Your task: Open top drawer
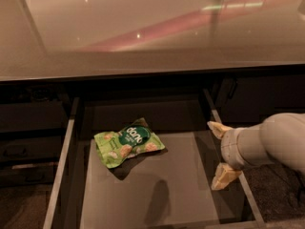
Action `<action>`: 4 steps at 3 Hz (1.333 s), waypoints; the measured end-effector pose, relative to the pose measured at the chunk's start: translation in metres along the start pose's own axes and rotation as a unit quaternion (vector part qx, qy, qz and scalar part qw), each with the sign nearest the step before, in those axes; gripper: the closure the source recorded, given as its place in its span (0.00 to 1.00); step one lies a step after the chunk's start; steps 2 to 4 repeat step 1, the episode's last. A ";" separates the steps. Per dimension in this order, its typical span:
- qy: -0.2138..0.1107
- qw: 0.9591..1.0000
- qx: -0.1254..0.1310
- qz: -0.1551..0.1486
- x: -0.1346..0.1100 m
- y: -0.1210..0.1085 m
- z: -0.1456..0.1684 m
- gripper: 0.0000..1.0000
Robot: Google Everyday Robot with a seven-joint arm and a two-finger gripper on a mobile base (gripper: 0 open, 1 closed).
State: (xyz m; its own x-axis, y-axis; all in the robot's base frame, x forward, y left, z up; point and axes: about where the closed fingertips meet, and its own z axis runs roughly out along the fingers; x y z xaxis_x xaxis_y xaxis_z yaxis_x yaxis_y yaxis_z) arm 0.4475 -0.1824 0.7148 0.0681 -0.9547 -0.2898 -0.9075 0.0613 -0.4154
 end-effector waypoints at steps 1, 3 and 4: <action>-0.033 0.999 0.001 0.008 -0.002 0.007 -0.003 0.00; -0.033 0.999 0.001 0.008 -0.002 0.007 -0.003 0.00; -0.033 0.999 0.001 0.008 -0.002 0.007 -0.003 0.00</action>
Offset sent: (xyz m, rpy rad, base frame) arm 0.0000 0.0000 0.0000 0.0000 0.0000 0.0000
